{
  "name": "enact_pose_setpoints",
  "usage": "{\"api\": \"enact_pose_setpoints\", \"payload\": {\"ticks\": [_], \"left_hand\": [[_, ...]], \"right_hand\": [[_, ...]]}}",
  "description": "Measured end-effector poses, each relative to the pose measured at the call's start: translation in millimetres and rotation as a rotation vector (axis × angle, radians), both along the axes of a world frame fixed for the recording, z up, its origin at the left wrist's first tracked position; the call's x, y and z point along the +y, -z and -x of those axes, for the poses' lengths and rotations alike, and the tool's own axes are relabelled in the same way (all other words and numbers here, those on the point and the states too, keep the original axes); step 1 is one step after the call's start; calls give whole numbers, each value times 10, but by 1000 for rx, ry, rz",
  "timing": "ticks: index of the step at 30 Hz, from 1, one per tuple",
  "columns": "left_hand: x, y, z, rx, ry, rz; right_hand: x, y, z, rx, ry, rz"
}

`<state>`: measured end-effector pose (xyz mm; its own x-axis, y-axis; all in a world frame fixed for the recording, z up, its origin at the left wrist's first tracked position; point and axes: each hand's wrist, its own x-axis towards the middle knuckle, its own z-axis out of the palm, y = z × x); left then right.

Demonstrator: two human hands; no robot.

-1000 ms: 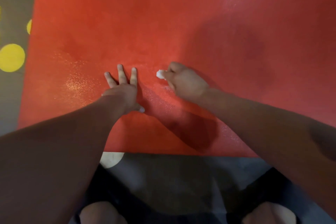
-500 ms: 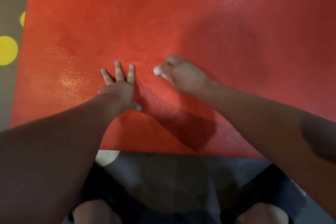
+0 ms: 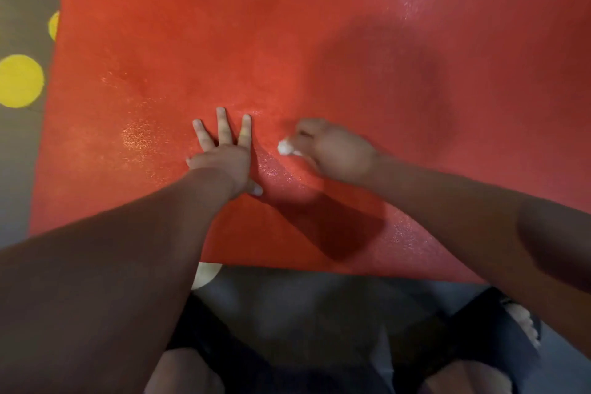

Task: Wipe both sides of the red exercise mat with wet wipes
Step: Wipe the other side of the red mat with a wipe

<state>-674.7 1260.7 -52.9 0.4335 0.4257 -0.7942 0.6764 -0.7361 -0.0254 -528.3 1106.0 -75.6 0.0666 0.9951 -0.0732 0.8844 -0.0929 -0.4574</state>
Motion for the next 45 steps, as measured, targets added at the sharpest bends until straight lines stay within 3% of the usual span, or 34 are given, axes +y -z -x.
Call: {"api": "enact_pose_setpoints", "payload": {"ticks": [4,6,12,18,21,23,25,28,32,34,36,39,40,45], "left_hand": [[12,7,12,-2,1,-11],[15,19,27,-8,8,-19],[-5,-11,57,-47,31,-70],[-112,-93,197,-159,-53,-101],[-294,-103,321,-194,-154,-97],[-431,-95,424,-153,-138,-49],[-516,-74,527,-94,-86,4],[-557,-31,536,-25,-27,10],[-636,12,466,10,-32,-34],[-627,13,488,2,-51,-36],[-625,14,496,-7,-44,-31],[-631,7,483,-10,-49,-40],[-636,4,484,-9,-48,-40],[-618,18,521,-40,-55,-9]], "right_hand": [[352,145,-483,-61,392,-105],[430,207,-451,-60,450,-127],[-111,120,229,6,222,-89],[-797,-51,657,49,-186,70],[-659,-47,373,8,100,40],[-524,-20,193,6,389,-25],[-464,12,217,44,509,-35],[-589,74,586,82,400,-14],[-985,-34,1169,90,33,-41],[-1042,-44,1113,86,-42,5],[-999,7,922,54,96,8],[-948,86,792,52,522,-51],[-940,79,898,31,557,-42],[-1133,-65,1744,46,291,-41]]}}
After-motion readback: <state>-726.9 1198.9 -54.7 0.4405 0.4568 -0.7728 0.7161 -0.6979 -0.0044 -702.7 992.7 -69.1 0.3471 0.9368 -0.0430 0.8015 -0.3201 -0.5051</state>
